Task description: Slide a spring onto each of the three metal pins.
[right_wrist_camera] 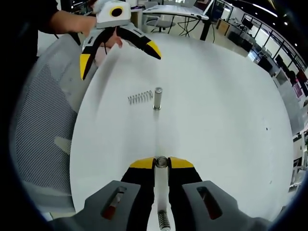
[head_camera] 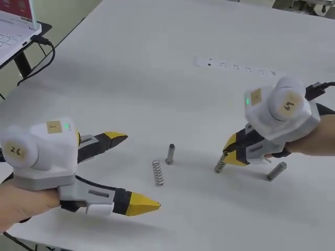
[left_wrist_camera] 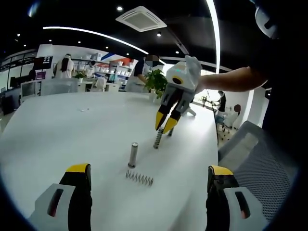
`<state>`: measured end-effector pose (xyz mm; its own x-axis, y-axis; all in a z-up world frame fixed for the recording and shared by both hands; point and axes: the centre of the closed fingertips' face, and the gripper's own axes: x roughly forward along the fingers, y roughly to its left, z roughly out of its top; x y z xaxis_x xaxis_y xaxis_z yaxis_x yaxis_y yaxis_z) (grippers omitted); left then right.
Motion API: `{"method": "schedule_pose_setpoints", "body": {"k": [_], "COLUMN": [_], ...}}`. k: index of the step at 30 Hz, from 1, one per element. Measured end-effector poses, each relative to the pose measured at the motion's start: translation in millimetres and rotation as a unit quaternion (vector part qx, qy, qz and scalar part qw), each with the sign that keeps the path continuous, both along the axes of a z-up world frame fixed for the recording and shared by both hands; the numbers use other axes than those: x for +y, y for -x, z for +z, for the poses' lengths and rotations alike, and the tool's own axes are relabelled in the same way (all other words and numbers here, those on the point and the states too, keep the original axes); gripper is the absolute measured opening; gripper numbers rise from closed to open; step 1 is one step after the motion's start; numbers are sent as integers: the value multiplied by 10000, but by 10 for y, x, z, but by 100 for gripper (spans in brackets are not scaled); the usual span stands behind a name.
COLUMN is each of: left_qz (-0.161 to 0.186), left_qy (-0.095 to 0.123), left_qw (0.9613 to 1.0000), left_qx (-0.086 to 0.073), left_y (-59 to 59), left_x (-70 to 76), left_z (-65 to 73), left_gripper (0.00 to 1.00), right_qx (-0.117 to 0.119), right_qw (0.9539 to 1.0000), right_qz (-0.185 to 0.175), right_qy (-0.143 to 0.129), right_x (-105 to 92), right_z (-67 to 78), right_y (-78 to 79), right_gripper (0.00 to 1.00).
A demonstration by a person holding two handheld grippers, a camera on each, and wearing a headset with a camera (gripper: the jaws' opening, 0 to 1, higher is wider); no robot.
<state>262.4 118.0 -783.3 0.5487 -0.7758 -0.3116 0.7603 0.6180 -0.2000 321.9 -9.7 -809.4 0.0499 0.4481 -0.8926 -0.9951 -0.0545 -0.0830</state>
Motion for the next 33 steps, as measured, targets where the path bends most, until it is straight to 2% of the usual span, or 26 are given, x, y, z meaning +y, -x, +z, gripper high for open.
{"method": "schedule_pose_setpoints", "body": {"k": [6, 8, 17, 33], "left_qz": [-1, 3, -12, 17], "left_qy": [5, 6, 18, 10], "left_qw": [10000, 10000, 10000, 10000], "left_qx": [24, 11, 25, 24], "left_y": [2, -2, 4, 8], "left_x": [0, -2, -18, -1], "left_z": [-12, -6, -4, 15], "left_gripper": [98, 98, 98, 98], "right_qx": [2, 12, 55, 81], "right_qw": [10000, 9999, 9998, 9999], "right_qz": [-36, -81, -191, -122], "right_qy": [8, -74, -61, 26], "right_x": [1, 30, 41, 27], "right_z": [-74, -64, -61, -57], "right_y": [-5, -6, -5, 3], "right_gripper": [7, 7, 8, 10]}}
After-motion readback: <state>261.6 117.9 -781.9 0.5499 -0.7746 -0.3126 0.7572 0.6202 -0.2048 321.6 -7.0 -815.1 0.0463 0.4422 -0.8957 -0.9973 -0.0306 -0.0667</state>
